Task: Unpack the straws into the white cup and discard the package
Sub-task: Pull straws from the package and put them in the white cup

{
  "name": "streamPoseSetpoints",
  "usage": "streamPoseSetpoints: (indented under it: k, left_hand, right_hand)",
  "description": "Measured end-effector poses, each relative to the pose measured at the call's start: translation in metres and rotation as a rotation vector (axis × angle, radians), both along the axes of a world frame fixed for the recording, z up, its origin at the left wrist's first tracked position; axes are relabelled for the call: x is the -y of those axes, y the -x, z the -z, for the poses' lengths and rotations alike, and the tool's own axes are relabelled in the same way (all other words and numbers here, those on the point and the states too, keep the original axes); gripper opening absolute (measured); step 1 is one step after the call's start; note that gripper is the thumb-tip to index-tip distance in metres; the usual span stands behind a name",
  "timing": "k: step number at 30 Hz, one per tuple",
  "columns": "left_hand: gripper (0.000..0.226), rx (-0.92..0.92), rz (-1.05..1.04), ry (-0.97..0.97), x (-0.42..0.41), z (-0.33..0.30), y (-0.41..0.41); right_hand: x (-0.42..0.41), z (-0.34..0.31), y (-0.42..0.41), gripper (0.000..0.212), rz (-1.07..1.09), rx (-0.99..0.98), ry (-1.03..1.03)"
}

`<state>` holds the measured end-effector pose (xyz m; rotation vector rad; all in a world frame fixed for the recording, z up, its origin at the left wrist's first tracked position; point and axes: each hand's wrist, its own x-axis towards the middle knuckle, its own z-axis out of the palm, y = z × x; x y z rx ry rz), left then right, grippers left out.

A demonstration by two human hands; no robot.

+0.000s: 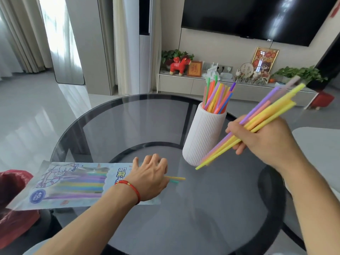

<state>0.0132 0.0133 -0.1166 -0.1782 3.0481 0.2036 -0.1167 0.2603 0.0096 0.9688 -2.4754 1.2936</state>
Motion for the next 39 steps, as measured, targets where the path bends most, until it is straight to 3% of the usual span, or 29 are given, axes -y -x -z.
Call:
streamPoseSetpoints:
  k: [6,14,16,21,24,28,35,37,39]
  left_hand:
    - [0.025,0.025,0.033,0.001,0.0,0.002,-0.001]
    - [0.032,0.004,0.04,0.007,0.0,0.002,-0.002]
    - [0.033,-0.007,0.039,-0.016,0.0,0.001,-0.001]
    - [0.034,-0.057,0.045,-0.048,-0.002,-0.001,0.003]
    - [0.035,-0.054,0.055,-0.046,-0.002,-0.001,0.003]
    - [0.034,-0.078,0.051,-0.069,-0.001,0.001,0.003]
    - [0.031,-0.119,0.035,-0.102,0.0,0.0,0.006]
    - [0.031,-0.122,0.036,-0.1,0.001,-0.001,0.006]
    - [0.032,-0.126,0.036,-0.1,0.002,-0.001,0.005]
  right_hand:
    - [0.028,0.043,0.002,0.034,0.074,0.089,-0.331]
    - [0.015,0.068,-0.002,0.025,0.01,0.176,-0.188]
    - [0.012,0.065,-0.003,0.02,-0.007,0.18,-0.062]
    - [0.007,0.012,0.009,0.022,-0.061,0.218,0.656]
    - [0.008,-0.024,0.021,0.02,-0.019,0.191,0.809]
    - [0.021,-0.049,0.036,0.02,0.084,-0.045,0.577]
    - [0.056,-0.051,0.05,0.036,0.191,-0.211,0.032]
    - [0.063,-0.045,0.049,0.045,0.225,-0.242,-0.045]
    - [0.065,-0.044,0.046,0.042,0.209,-0.219,0.012]
